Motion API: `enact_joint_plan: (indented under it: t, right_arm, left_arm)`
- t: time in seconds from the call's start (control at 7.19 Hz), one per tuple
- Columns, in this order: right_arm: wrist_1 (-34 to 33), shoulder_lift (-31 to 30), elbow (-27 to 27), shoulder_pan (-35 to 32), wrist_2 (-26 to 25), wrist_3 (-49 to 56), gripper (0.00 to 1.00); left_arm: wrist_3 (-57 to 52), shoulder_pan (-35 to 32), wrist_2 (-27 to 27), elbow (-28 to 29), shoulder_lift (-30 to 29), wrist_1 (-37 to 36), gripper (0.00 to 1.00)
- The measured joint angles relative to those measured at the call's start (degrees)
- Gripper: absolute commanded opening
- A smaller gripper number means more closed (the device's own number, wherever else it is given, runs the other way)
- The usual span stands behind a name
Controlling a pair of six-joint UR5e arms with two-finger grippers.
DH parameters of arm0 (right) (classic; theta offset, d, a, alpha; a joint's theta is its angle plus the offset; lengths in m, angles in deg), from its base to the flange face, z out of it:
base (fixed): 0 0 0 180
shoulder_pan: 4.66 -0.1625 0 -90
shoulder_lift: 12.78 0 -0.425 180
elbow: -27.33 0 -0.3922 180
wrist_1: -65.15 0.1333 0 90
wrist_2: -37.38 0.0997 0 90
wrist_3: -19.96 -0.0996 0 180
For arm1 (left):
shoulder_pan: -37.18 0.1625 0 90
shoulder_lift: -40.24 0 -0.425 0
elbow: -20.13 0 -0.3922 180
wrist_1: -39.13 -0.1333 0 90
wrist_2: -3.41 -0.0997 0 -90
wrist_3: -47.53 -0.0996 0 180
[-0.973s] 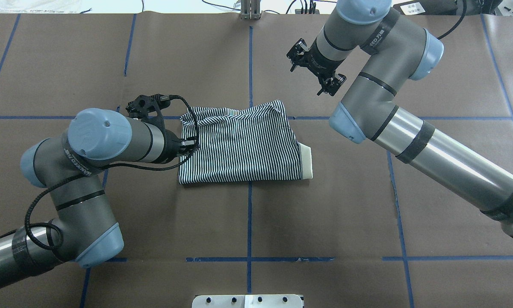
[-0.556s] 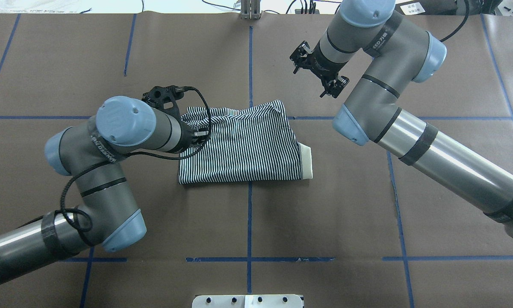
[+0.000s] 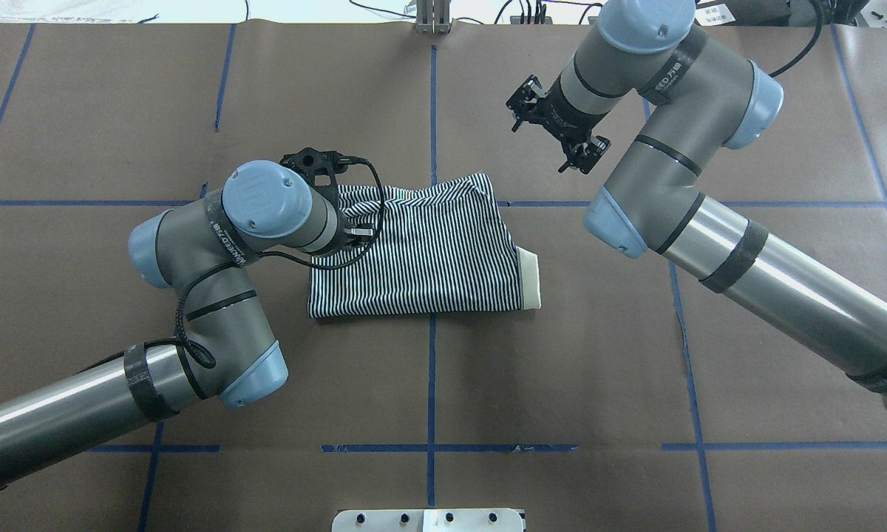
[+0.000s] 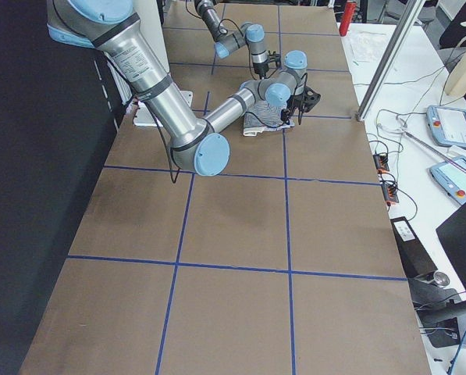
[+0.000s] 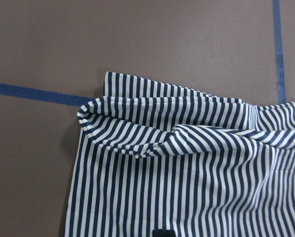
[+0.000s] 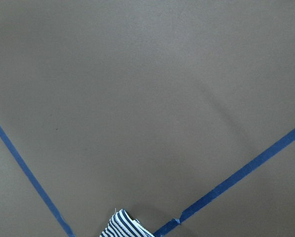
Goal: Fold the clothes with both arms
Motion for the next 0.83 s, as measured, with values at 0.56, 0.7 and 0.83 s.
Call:
enact_joint_plan:
  t: [0.56,0.7,0.83]
  right_arm:
    - [0.0,-1.07,-1.07,-0.04,-0.09,-0.01,1.0]
    - [-0.02,-1.41,-1.46,-0.02,-0.16,-0.05,1.0]
    - [-0.05,-1.65,-1.94,0.0,-0.21,-0.14,1.0]
  left_arm:
    - [-1.67,-3.8,-0.32,11.22,-7.07,5.03,0.0]
    - [-2.81,-5.92,-0.34,17.43,-9.95,9.4,0.0]
    - [-5.38,-8.71,-0.31,22.23,-12.25,12.7,0.0]
